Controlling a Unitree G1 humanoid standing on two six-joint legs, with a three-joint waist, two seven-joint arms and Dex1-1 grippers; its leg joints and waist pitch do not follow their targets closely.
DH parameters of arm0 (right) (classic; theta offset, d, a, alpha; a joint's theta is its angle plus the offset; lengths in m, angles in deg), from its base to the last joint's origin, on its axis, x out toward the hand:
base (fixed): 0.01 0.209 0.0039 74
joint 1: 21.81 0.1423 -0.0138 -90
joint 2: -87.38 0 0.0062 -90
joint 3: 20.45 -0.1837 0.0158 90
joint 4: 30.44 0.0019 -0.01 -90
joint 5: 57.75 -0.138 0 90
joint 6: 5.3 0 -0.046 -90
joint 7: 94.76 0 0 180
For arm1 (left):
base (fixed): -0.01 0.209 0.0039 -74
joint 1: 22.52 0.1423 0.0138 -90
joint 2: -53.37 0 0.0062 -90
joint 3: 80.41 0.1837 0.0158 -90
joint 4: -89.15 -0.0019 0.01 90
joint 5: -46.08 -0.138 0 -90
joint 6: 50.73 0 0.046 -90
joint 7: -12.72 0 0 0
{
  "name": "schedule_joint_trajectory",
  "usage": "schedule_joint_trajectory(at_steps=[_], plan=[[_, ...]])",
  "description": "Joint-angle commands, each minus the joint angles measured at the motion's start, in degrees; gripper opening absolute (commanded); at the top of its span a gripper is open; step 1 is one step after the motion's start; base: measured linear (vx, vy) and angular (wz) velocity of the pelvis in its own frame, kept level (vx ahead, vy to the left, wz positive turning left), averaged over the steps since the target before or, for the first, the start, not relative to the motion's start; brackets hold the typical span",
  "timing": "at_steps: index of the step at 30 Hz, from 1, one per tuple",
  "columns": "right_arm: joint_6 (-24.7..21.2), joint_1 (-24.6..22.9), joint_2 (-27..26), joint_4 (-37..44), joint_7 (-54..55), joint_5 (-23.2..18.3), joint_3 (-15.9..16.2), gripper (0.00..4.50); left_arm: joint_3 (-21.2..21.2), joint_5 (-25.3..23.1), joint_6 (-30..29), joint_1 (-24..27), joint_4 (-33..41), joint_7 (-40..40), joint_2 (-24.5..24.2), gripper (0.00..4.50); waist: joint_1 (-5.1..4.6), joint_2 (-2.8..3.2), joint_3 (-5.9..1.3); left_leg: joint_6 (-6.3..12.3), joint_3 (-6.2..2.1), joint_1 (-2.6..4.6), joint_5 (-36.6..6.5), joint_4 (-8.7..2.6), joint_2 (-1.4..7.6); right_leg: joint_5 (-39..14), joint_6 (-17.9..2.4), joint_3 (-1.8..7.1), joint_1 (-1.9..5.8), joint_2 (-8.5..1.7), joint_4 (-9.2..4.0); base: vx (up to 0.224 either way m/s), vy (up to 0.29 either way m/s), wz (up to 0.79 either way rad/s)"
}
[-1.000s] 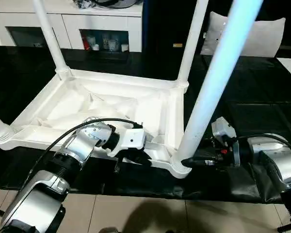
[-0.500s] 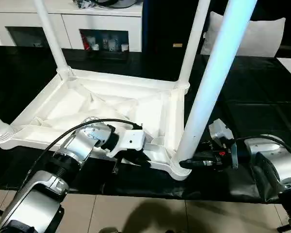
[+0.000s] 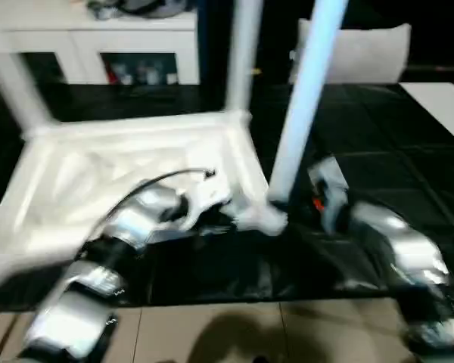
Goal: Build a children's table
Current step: Rotate leg to tighten
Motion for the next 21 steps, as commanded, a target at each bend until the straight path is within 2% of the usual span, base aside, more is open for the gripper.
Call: schedule_joint_trajectory(at_steps=[1,3,4,7,11,12,13,14,15,16,17,18,19,20,21], plan=[[0.79,1.4,-5.27,-2.77,3.88,-0.14,2.61,1.93,1.14,0.65,0.15,-2.42,1.01,4.14,5.42,0.0,0.52,0.08,-4.1,3.96,-0.75,-0.84,-3.26,-3.53,2.2,-19.64,-6.63,3.05,3.79,-5.02,-4.66,0.0,0.0,0.0],[3.05,1.41,-6.04,-3.24,4.91,0.35,2.41,2.48,0.86,0.07,-0.6,-2.32,1.53,5.41,5.94,0.0,0.56,0.04,-4.16,4.51,-0.75,-0.94,-2.53,-3.52,2.31,-17.55,-7.18,3.15,3.89,-5.11,-4.43,0.0,0.0,0.0],[3.63,0.84,-6.19,-2.89,4.83,0.3,2.16,2.64,0.71,0.11,-1.62,-1.7,2.64,5.28,6.03,0.0,0.68,-0.24,-4.24,5.3,-0.77,-1.03,-1.84,-3.55,2.4,-15.21,-8.04,3.21,4.08,-5.16,-4.05,0.0,0.0,0.0],[3.63,0.18,-6.06,-2.0,4.47,0.25,1.85,2.82,0.84,-0.12,-1.99,-1.18,3.27,5.28,5.61,0.0,0.68,0.04,-4.09,6.17,-0.83,-1.03,-2.11,-3.65,2.62,-13.83,-9.08,3.24,4.07,-5.23,-3.9,0.0,0.0,0.0],[5.03,-0.95,-4.46,-0.99,3.21,0.44,1.69,3.11,0.86,-0.16,-1.3,-0.79,3.55,4.68,4.5,0.0,0.78,0.08,-3.96,5.78,-0.74,-0.85,-3.78,-3.71,2.59,-15.78,-8.81,3.31,4.1,-5.31,-4.23,0.0,0.0,0.0],[5.84,-1.51,-3.68,-0.53,2.22,0.3,1.54,3.15,0.85,-0.08,-0.73,-0.68,3.56,4.28,4.09,0.0,0.88,0.07,-3.98,5.83,-0.76,-0.86,-3.67,-3.7,2.59,-15.76,-8.68,3.31,4.14,-5.32,-4.23,0.0,0.0,0.0],[7.26,-2.7,-1.82,0.54,-0.39,-0.28,1.23,3.3,1.12,-0.15,0.97,-0.36,3.51,3.1,3.06,0.0,1.03,0.35,-4.0,5.99,-0.75,-0.84,-3.45,-3.67,2.67,-15.14,-8.65,3.41,4.1,-5.38,-4.21,0.0,0.0,0.0],[7.26,-2.7,-1.82,0.54,-0.39,-0.28,1.23,3.3,1.12,-0.15,0.97,-0.36,3.51,3.1,3.06,0.0,1.22,0.2,-4.02,6.12,-0.79,-0.82,-3.34,-3.67,2.72,-14.76,-8.55,3.4,4.15,-5.32,-4.18,0.0,0.0,0.0],[8.22,-3.49,-0.16,1.25,-2.4,-0.63,1.06,3.53,1.42,-0.16,2.68,0.06,3.59,1.58,2.11,0.0,1.4,0.5,-4.1,6.39,-0.88,-0.88,-2.86,-3.65,2.75,-13.32,-8.97,3.43,4.24,-5.35,-3.89,0.0,0.0,0.0],[8.75,-3.84,0.74,1.49,-3.45,-0.8,0.96,3.56,1.56,-0.24,3.16,0.3,3.73,0.87,1.59,0.0,1.32,0.31,-4.12,6.68,-0.79,-0.91,-2.86,-3.61,2.74,-12.48,-9.28,3.45,4.21,-5.3,-3.86,0.0,0.0,0.0],[9.55,-4.28,2.13,1.67,-5.13,-0.83,0.92,3.6,2.03,-0.41,5.3,0.69,3.82,-0.37,0.65,0.0,1.35,0.31,-4.1,6.75,-0.75,-0.92,-3.04,-3.6,2.76,-12.45,-9.46,3.46,4.16,-5.34,-3.84,0.0,0.0,0.0],[10.08,-4.58,3.08,1.78,-6.28,-0.84,0.9,3.69,2.38,-0.53,6.87,0.95,3.86,-1.21,0.0,0.0,1.49,0.57,-4.05,6.76,-0.85,-0.9,-3.39,-3.62,2.74,-13.0,-9.35,3.39,4.12,-5.39,-3.95,0.0,0.0,0.0],[13.16,-5.79,6.6,2.4,-11.89,-0.93,1.66,3.69,2.71,-0.01,8.63,1.95,4.53,-3.88,-1.59,0.0,1.46,0.42,-3.96,6.68,-0.73,-0.94,-4.24,-3.63,2.64,-14.34,-9.05,3.36,4.26,-5.3,-4.19,0.0,0.0,0.0],[14.09,-6.12,7.8,2.51,-13.68,-0.92,1.9,3.98,2.7,0.48,9.38,2.33,4.86,-5.06,-2.05,0.0,1.57,0.34,-3.94,6.63,-0.79,-0.99,-4.52,-3.64,2.73,-14.78,-8.87,3.32,4.4,-5.41,-4.16,0.0,0.0,0.0],[14.88,-6.45,9.36,2.61,-15.79,-0.89,2.14,3.98,2.67,1.04,9.88,2.77,5.27,-6.44,-2.61,0.0,1.76,0.41,-3.9,6.92,-0.71,-0.94,-4.7,-3.58,2.79,-15.3,-8.78,3.42,4.26,-5.5,-4.19,0.0,0.0,0.0]])
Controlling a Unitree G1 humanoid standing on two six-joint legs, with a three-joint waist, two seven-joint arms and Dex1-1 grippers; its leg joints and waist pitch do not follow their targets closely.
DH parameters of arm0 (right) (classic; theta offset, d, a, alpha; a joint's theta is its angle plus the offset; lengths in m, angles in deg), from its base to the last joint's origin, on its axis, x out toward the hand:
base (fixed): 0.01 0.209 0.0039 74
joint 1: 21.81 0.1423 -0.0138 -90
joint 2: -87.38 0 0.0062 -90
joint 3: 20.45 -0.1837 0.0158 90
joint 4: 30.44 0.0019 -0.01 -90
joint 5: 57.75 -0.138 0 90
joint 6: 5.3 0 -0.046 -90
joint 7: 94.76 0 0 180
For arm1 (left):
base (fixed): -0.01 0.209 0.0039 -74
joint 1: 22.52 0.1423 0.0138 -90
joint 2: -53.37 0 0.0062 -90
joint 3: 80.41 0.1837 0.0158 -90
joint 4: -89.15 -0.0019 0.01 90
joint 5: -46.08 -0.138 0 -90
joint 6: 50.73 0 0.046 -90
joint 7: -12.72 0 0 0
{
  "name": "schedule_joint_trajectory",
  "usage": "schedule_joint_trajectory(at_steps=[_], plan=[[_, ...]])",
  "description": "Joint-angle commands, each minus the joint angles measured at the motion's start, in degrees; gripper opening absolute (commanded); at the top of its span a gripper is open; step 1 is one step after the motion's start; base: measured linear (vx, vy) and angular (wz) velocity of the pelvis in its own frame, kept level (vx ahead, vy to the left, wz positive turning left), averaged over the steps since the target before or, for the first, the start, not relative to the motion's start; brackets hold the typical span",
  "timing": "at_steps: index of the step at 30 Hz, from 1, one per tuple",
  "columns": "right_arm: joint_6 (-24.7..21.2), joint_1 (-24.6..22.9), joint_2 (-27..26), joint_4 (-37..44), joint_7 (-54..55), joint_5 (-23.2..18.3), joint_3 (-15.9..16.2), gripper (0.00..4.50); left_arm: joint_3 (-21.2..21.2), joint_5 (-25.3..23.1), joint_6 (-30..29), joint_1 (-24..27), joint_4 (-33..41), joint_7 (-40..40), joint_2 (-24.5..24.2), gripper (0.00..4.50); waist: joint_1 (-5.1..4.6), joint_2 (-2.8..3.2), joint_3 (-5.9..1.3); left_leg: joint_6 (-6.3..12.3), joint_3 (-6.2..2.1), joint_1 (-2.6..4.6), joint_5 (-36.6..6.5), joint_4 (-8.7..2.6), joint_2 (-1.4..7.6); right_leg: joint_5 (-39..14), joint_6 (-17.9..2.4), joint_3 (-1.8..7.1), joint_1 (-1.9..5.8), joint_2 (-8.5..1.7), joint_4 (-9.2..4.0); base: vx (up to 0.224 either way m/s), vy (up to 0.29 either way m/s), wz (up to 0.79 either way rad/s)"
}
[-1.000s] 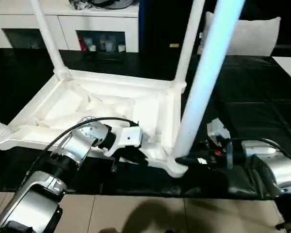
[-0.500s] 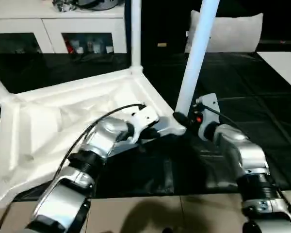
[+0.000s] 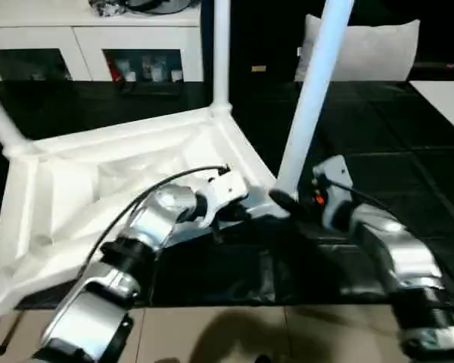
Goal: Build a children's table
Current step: Rotate leg to tighten
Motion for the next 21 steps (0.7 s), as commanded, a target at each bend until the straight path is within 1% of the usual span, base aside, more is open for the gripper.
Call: schedule_joint_trajectory(at_steps=[1,2,3,4,5,6,7,8,9,10,12,13,14,16,18,19,21], plan=[[2.12,-0.19,1.66,1.17,-4.62,-0.45,0.92,4.03,1.5,1.11,3.07,0.19,2.46,-4.04,-0.48,0.0,0.29,-0.03,-4.05,6.58,-0.57,-0.71,-4.78,-3.45,2.82,-15.64,-8.81,3.47,4.33,-5.35,-4.22,0.0,0.0,0.0],[2.45,-0.3,2.41,1.17,-5.71,-0.5,0.97,4.03,1.52,1.32,3.52,0.35,2.57,-4.68,-0.77,0.0,0.29,-0.05,-3.97,6.61,-0.56,-0.75,-4.8,-3.46,2.77,-16.02,-8.7,3.41,4.25,-5.23,-4.27,0.0,0.0,0.0],[3.46,-0.48,4.24,1.3,-8.81,-0.89,1.09,4.16,1.76,1.56,5.65,0.46,2.47,-6.11,-1.53,0.0,0.38,-0.14,-3.92,6.55,-0.59,-0.69,-5.14,-3.5,2.78,-17.13,-8.35,3.33,4.18,-5.24,-4.35,0.0,0.0,0.0],[3.87,-0.58,5.15,1.44,-10.38,-1.11,1.32,4.29,1.78,1.66,6.34,0.46,2.37,-6.72,-1.83,0.0,0.48,-0.09,-3.93,6.58,-0.55,-0.59,-5.43,-3.46,2.79,-18.1,-7.97,3.3,4.18,-5.23,-4.5,0.0,0.0,0.0],[3.89,-0.6,5.28,1.48,-10.63,-1.15,1.37,4.29,1.79,1.69,6.43,0.46,2.37,-6.84,-1.88,0.0,0.58,-0.07,-3.92,6.57,-0.57,-0.61,-5.37,-3.46,2.83,-18.28,-7.87,3.31,4.14,-5.23,-4.46,0.0,0.0,0.0],[4.18,-0.89,6.88,1.96,-14.01,-1.82,2.08,4.29,2.05,1.98,7.59,0.41,2.25,-8.57,-2.57,0.0,0.81,-0.22,-3.99,6.64,-0.54,-0.54,-5.06,-3.43,2.86,-18.09,-7.82,3.33,4.1,-5.18,-4.42,0.0,0.0,0.0],[3.91,-1.03,8.15,2.2,-17.34,-2.84,2.6,4.29,2.66,2.09,8.65,0.3,2.05,-10.7,-3.48,0.0,1.22,-0.17,-4.02,7.12,-0.49,-0.56,-4.76,-3.37,2.94,-17.49,-7.91,3.36,4.13,-5.16,-4.3,0.0,0.0,0.0],[3.53,-1.06,8.86,2.35,-19.29,-3.61,2.97,4.29,3.11,2.08,9.35,0.32,2.03,-12.16,-4.12,0.0,1.41,-0.14,-4.03,7.21,-0.54,-0.62,-4.41,-3.4,3.04,-17.05,-7.97,3.39,4.12,-5.21,-4.17,0.0,0.0,0.0],[3.22,-1.07,9.4,2.42,-20.76,-4.26,3.25,4.07,3.47,2.05,9.89,0.36,2.04,-13.31,-4.64,0.0,1.63,-0.11,-4.12,7.55,-0.51,-0.54,-4.37,-3.36,3.12,-16.43,-8.21,3.35,4.08,-5.22,-4.11,0.0,0.0,0.0],[3.71,-0.89,9.92,2.33,-23.01,-4.87,3.92,4.07,4.07,2.0,10.8,0.41,1.88,-15.36,-5.5,0.0,1.73,-0.02,-4.12,7.54,-0.52,-0.63,-4.19,-3.36,3.2,-15.78,-8.5,3.37,4.04,-5.26,-3.92,0.0,0.0,0.0],[3.35,-0.83,10.26,2.4,-24.61,-5.36,4.37,3.92,4.46,1.97,11.55,0.37,1.71,-16.52,-5.96,0.0,1.78,-0.06,-4.11,7.16,-0.52,-0.65,-4.33,-3.36,3.17,-15.97,-8.54,3.28,4.0,-5.28,-3.96,0.0,0.0,0.0],[3.11,-0.66,10.63,2.21,-26.38,-5.79,4.95,3.74,4.93,2.02,12.54,0.29,1.51,-18.09,-6.49,0.0,1.9,-0.18,-4.07,7.08,-0.48,-0.59,-4.65,-3.4,3.15,-16.88,-8.36,3.25,4.02,-5.27,-4.07,0.0,0.0,0.0],[3.11,-0.48,10.79,1.87,-27.6,-5.93,5.43,3.74,5.46,2.15,13.33,0.31,1.69,-19.65,-6.97,0.0,2.03,-0.25,-4.06,6.86,-0.48,-0.57,-4.7,-3.43,3.21,-17.66,-8.12,3.25,3.97,-5.29,-4.1,0.0,0.0,0.0],[3.42,-0.35,10.85,1.44,-28.47,-5.85,5.9,3.62,5.89,2.34,13.94,0.47,2.17,-20.92,-7.4,0.0,2.24,-0.22,-4.05,6.51,-0.48,-0.54,-4.78,-3.48,3.21,-18.23,-7.94,3.3,3.91,-5.33,-4.13,0.0,0.0,0.0],[3.84,-0.28,10.85,1.11,-28.87,-5.68,6.22,3.3,5.95,2.9,13.89,0.8,2.87,-22.07,-7.68,0.0,2.35,-0.22,-4.05,6.23,-0.48,-0.51,-4.72,-3.49,3.28,-18.22,-7.94,3.33,3.88,-5.36,-4.08,0.0,0.0,0.0],[3.83,-0.3,10.79,1.11,-29.17,-5.86,6.33,3.23,5.91,3.13,13.82,0.95,3.17,-22.45,-7.79,0.0,2.59,-0.18,-4.05,5.91,-0.48,-0.45,-4.59,-3.53,3.33,-18.18,-7.88,3.38,3.84,-5.39,-4.05,0.0,0.0,0.0],[3.29,-0.4,10.8,1.47,-30.12,-6.54,6.64,3.11,5.8,3.41,13.98,1.18,3.42,-23.16,-7.95,0.0,2.69,-0.19,-4.06,5.81,-0.46,-0.49,-4.71,-3.52,3.25,-18.35,-7.71,3.32,3.9,-5.37,-4.08,0.0,0.0,0.0]])
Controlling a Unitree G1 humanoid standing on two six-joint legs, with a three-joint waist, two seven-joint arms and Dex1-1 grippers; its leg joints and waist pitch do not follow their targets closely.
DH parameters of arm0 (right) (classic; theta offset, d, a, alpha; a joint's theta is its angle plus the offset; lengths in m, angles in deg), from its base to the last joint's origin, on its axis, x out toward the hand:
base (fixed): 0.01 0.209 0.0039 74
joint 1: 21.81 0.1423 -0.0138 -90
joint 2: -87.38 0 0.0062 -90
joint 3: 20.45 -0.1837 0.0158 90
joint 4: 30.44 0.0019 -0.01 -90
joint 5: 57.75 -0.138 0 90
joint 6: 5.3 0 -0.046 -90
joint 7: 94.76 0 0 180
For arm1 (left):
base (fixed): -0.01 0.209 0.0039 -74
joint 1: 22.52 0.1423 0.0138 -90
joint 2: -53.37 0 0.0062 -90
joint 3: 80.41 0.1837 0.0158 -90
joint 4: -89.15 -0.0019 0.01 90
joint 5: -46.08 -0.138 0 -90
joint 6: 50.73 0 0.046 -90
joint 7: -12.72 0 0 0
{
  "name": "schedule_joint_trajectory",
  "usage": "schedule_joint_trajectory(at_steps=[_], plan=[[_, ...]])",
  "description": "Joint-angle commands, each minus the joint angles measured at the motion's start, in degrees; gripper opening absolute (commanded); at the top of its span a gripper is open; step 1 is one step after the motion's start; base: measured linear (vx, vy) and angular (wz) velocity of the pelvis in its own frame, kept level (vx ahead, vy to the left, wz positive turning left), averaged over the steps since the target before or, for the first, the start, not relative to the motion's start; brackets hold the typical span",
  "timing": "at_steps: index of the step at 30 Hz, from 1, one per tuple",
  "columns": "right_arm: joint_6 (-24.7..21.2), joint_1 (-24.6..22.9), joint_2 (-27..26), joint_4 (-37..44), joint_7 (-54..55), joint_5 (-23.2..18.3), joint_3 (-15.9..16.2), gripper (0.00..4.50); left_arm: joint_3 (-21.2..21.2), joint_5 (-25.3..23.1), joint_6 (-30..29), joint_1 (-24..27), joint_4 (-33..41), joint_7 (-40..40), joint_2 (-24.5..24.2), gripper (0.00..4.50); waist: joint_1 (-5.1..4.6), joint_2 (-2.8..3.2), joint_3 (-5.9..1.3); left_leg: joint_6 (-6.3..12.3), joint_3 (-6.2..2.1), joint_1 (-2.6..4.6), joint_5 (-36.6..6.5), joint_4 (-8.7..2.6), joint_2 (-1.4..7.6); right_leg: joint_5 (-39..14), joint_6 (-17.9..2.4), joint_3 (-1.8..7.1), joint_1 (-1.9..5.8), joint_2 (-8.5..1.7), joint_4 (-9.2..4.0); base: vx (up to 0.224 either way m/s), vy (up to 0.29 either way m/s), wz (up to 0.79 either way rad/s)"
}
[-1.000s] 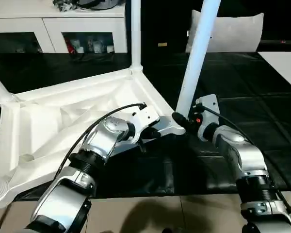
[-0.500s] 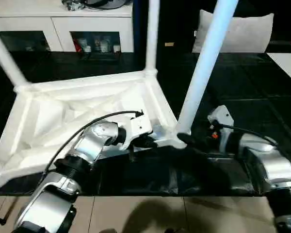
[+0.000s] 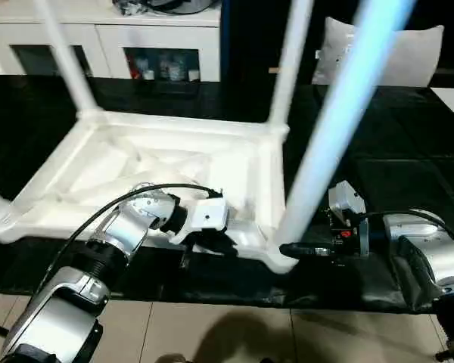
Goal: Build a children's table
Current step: Rotate leg to tighten
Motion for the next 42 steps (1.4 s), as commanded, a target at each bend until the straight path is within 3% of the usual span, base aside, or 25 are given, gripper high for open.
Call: schedule_joint_trajectory(at_steps=[1,7,12,20,22,23,24,25,26,27,30,31,34,36,39,42], plan=[[-0.36,0.15,0.54,0.94,-1.1,-0.99,0.51,2.98,1.07,0.36,1.34,0.31,2.22,-2.25,-0.25,0.0,-0.09,-0.24,-4.08,5.79,-0.48,-0.53,-4.63,-3.62,3.16,-18.36,-7.62,3.35,3.91,-5.32,-4.11,0.0,0.0,0.0],[-0.42,-0.26,0.45,1.21,-1.89,-1.19,1.06,2.49,1.4,0.85,1.82,0.56,2.31,-3.59,-0.58,0.0,-0.1,-0.21,-4.2,5.99,-0.49,-0.59,-3.86,-3.55,3.18,-16.42,-8.09,3.33,3.92,-5.22,-3.87,0.0,0.0,0.0],[-0.76,-0.47,0.41,1.24,-2.37,-1.25,1.35,2.06,1.55,0.61,1.94,0.41,2.17,-3.86,-0.99,0.0,-0.1,-0.25,-4.13,5.55,-0.43,-0.59,-4.24,-3.56,2.96,-18.64,-6.99,3.26,3.96,-5.16,-4.18,0.0,0.0,0.0],[-3.42,-2.47,-0.91,4.67,-1.1,-3.11,1.79,1.98,0.44,1.36,-1.15,0.86,3.44,-1.7,-0.04,0.0,-0.09,-0.23,-4.05,5.41,-0.45,-0.52,-4.48,-3.66,3.11,-19.07,-6.86,3.26,3.88,-5.21,-4.25,0.0,0.0,0.0],[-5.05,-2.18,-3.14,4.96,4.27,-2.02,1.29,1.97,-0.25,1.56,-3.92,0.6,3.56,0.34,1.08,0.0,-0.26,-0.22,-3.87,4.77,-0.44,-0.44,-5.17,-3.75,2.91,-21.32,-6.02,3.17,3.8,-5.15,-4.61,0.0,0.0,0.0],[-7.33,-0.63,-6.25,3.58,11.89,-0.17,0.21,1.97,-0.59,1.22,-7.23,0.05,3.62,2.57,2.28,0.0,-0.39,-0.23,-3.81,4.34,-0.4,-0.31,-5.4,-3.8,2.85,-22.31,-5.75,3.18,3.72,-5.11,-4.72,0.0,0.0,0.0],[-8.21,0.03,-7.53,2.92,14.88,0.54,-0.23,1.97,-0.7,1.0,-8.53,-0.15,3.6,3.52,2.71,0.0,-0.83,0.09,-3.56,3.13,-0.49,-0.22,-6.55,-3.85,2.51,-25.49,-4.86,2.86,3.61,-5.11,-5.16,0.0,0.0,0.0],[-10.5,1.12,-9.52,2.09,19.33,1.29,-0.86,1.97,-1.18,0.9,-10.35,-0.62,3.26,5.37,3.86,0.0,-1.32,-0.19,-3.65,2.48,-0.52,-0.24,-6.71,-3.77,2.1,-27.86,-3.4,2.58,3.85,-5.08,-5.64,0.0,0.0,0.0],[-10.73,1.23,-9.74,2.01,19.8,1.37,-0.93,1.97,-1.24,0.91,-10.54,-0.67,3.22,5.58,4.0,0.0,-1.32,-0.19,-3.65,2.48,-0.52,-0.24,-6.71,-3.77,2.1,-27.86,-3.4,2.58,3.85,-5.08,-5.64,0.0,0.0,0.0],[-12.54,1.98,-11.33,1.57,22.85,1.56,-1.33,1.97,-1.81,0.91,-11.57,-1.16,2.79,7.69,5.28,0.0,-2.01,-0.04,-3.62,2.43,-0.66,-0.4,-6.57,-3.75,2.0,-28.86,-2.43,2.39,3.91,-4.96,-5.86,0.0,0.0,0.0],[-16.53,3.39,-15.99,1.2,30.94,3.04,-1.65,1.97,-3.26,0.22,-15.86,-3.18,0.73,14.59,8.92,0.0,-2.88,0.12,-3.68,2.57,-0.66,-0.41,-6.51,-3.67,2.09,-27.09,-2.91,2.47,3.66,-4.78,-5.8,0.0,0.0,0.0],[-17.24,3.69,-16.93,1.02,32.64,3.47,-1.75,1.97,-3.51,-0.04,-16.77,-3.62,0.24,16.06,9.61,0.0,-3.46,0.03,-3.89,2.33,-0.89,-0.67,-6.25,-3.64,1.97,-26.15,-3.23,2.33,4.08,-4.92,-5.62,0.0,0.0,0.0],[-18.84,5.31,-21.39,-1.17,41.01,5.88,-2.78,1.97,-4.6,-1.39,-19.97,-5.26,-1.96,22.73,12.48,0.0,-3.99,-0.04,-4.05,3.15,-0.72,-0.76,-4.99,-3.42,1.77,-23.83,-4.34,2.59,4.05,-4.93,-5.41,0.0,0.0,0.0],[-18.48,6.58,-24.73,-3.35,47.61,7.16,-4.26,1.97,-5.02,-2.27,-21.55,-6.05,-2.83,25.99,14.26,0.0,-4.13,-0.17,-4.13,3.66,-0.62,-0.87,-3.49,-3.42,1.82,-21.99,-5.0,2.79,3.93,-5.0,-5.12,0.0,0.0,0.0],[-16.49,7.44,-26.34,-4.93,50.38,7.77,-4.67,2.66,-4.82,-2.79,-21.67,-6.28,-2.74,26.54,15.26,0.0,-4.05,0.17,-4.2,4.24,-0.8,-0.77,-2.79,-3.53,2.11,-19.95,-5.71,2.82,4.02,-5.07,-4.86,0.0,0.0,0.0],[-14.43,7.42,-26.43,-4.7,49.94,8.24,-4.84,2.69,-4.68,-2.96,-21.23,-6.21,-2.58,26.36,14.98,0.0,-4.14,0.24,-4.23,4.57,-0.87,-0.78,-3.24,-3.62,2.38,-17.4,-6.92,2.96,4.1,-5.18,-4.56,0.0,0.0,0.0]])
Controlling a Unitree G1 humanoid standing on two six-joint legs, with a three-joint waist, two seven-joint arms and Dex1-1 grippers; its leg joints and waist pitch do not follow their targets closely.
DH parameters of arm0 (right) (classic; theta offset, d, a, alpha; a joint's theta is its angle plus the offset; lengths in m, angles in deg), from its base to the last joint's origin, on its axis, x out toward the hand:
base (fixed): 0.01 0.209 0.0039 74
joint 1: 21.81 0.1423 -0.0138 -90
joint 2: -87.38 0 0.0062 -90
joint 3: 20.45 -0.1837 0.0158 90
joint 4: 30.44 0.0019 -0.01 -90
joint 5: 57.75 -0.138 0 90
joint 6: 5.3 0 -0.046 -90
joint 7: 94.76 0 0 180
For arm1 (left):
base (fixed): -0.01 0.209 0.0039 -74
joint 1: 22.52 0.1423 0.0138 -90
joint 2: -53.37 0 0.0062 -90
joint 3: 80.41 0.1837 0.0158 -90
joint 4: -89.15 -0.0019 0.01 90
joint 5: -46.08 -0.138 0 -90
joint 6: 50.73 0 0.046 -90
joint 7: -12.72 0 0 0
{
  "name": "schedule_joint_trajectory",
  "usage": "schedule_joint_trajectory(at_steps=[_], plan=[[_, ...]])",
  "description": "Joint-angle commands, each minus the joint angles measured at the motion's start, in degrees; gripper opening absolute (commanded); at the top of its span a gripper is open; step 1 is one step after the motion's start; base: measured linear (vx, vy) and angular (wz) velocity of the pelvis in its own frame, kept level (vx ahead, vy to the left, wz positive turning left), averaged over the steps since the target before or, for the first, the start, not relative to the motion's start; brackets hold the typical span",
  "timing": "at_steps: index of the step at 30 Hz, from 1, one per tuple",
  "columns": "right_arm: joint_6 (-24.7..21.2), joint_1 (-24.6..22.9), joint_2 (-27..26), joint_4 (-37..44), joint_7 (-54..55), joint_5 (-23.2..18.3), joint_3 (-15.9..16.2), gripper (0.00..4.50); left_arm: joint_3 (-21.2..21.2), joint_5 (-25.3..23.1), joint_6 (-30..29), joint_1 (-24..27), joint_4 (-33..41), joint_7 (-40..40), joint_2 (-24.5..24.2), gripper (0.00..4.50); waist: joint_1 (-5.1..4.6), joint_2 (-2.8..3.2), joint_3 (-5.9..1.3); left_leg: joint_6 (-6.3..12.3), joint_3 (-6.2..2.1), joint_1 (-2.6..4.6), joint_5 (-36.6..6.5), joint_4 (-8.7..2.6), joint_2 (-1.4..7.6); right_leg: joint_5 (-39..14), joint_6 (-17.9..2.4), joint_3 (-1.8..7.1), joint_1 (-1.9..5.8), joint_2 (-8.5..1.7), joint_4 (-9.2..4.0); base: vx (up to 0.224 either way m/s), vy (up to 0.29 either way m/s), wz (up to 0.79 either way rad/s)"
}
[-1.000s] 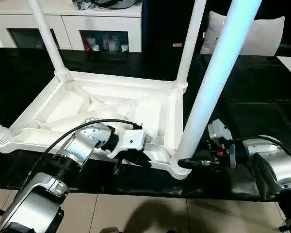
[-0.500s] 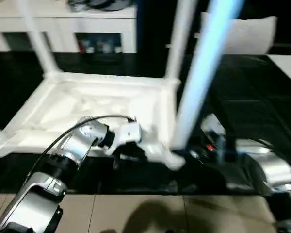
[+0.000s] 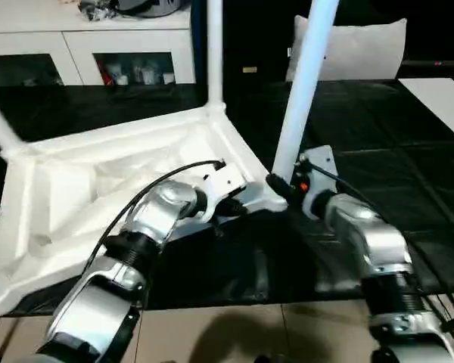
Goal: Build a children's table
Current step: Rotate leg to tighten
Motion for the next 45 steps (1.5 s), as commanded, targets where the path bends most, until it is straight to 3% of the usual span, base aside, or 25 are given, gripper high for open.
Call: schedule_joint_trajectory(at_steps=[1,10,15,16,19,21,24,25,28,29,32,34,45], plan=[[-0.11,-0.08,-2.26,-1.37,-2.03,-0.98,3.58,2.93,1.73,1.18,1.47,-1.51,1.65,-1.24,2.8,0.0,0.4,0.16,-4.03,4.85,-0.7,-0.75,-3.75,-3.51,2.44,-15.93,-7.79,3.38,4.04,-5.19,-4.32,0.0,0.0,0.0],[3.23,-4.22,4.93,3.52,-11.63,-2.37,3.73,3.68,1.96,0.54,5.78,0.05,1.7,-3.73,-0.96,0.0,1.08,0.11,-4.05,6.04,-0.62,-0.91,-3.29,-3.42,2.57,-13.36,-8.8,3.61,4.35,-5.32,-3.94,0.0,0.0,0.0],[5.82,-6.6,11.5,4.63,-19.24,-2.23,3.85,4.05,3.07,1.08,10.61,1.3,2.32,-9.11,-3.96,0.0,1.56,0.15,-3.91,6.24,-0.52,-0.83,-4.4,-3.43,2.58,-15.19,-8.41,3.55,4.22,-5.3,-4.27,0.0,0.0,0.0],[7.01,-7.5,14.23,5.38,-22.68,-2.84,3.48,4.25,3.06,1.56,11.69,1.64,2.63,-11.09,-4.95,0.0,1.64,-0.08,-3.88,6.2,-0.48,-0.84,-4.93,-3.41,2.52,-16.24,-8.01,3.5,4.29,-5.27,-4.43,0.0,0.0,0.0],[8.78,-8.51,17.59,6.46,-28.05,-4.38,3.03,4.48,3.16,2.33,14.49,1.87,2.69,-14.07,-6.21,0.0,2.22,-0.01,-3.92,6.63,-0.51,-0.82,-4.85,-3.38,2.61,-17.52,-7.06,3.46,4.22,-5.25,-4.46,0.0,0.0,0.0],[10.06,-9.0,19.74,6.88,-32.71,-5.78,3.08,4.48,3.58,3.24,16.57,2.21,2.92,-17.67,-7.33,0.0,2.4,0.21,-3.95,6.92,-0.5,-0.87,-4.77,-3.33,2.58,-17.53,-6.87,3.38,4.22,-5.23,-4.43,0.0,0.0,0.0],[12.34,-9.38,22.24,6.3,-38.94,-7.61,3.78,4.48,4.4,3.34,18.78,2.31,2.47,-20.86,-8.73,0.0,2.81,0.18,-4.01,7.23,-0.42,-0.85,-4.48,-3.27,2.77,-17.0,-7.27,3.32,4.08,-5.19,-4.34,0.0,0.0,0.0],[12.66,-9.44,22.94,6.1,-40.89,-7.98,4.21,4.48,4.8,3.26,19.48,2.36,2.46,-21.74,-9.13,0.0,3.08,-0.1,-4.0,7.33,-0.35,-0.81,-4.55,-3.26,2.81,-17.37,-7.3,3.28,4.0,-5.15,-4.35,0.0,0.0,0.0],[13.29,-9.5,24.28,5.7,-44.67,-8.66,5.08,4.48,5.6,3.3,20.87,2.5,2.55,-23.77,-9.94,0.0,3.76,0.0,-4.04,7.22,-0.44,-0.77,-4.04,-3.3,3.06,-17.16,-7.42,3.28,3.86,-5.21,-4.16,0.0,0.0,0.0],[13.66,-9.35,24.61,5.34,-45.96,-8.88,5.35,4.22,5.96,3.32,21.33,2.57,2.72,-24.7,-10.31,0.0,3.84,-0.06,-4.08,7.17,-0.43,-0.72,-4.02,-3.3,3.07,-17.05,-7.48,3.28,3.87,-5.24,-4.13,0.0,0.0,0.0],[13.31,-8.5,25.22,4.35,-49.87,-10.44,5.86,4.1,6.86,3.59,23.13,2.93,3.46,-28.06,-11.28,0.0,4.25,-0.07,-4.08,7.32,-0.39,-0.77,-4.1,-3.28,3.03,-17.6,-7.37,3.28,3.87,-5.31,-4.16,0.0,0.0,0.0],[14.03,-7.99,25.51,3.74,-52.06,-10.73,6.49,3.79,7.31,3.96,24.41,3.41,4.3,-30.15,-11.59,0.0,4.52,-0.09,-4.06,6.95,-0.38,-0.78,-3.8,-3.32,3.11,-18.0,-7.14,3.31,3.81,-5.35,-4.14,0.0,0.0,0.0],[14.98,-7.68,24.52,3.06,-54.77,-11.07,8.04,2.88,8.58,4.12,25.3,4.31,6.72,-31.54,-11.64,0.0,4.92,-0.17,-4.17,6.39,-0.38,-0.81,-3.37,-3.29,3.06,-18.55,-6.34,3.26,3.76,-5.26,-4.08,0.0,0.0,0.0]])
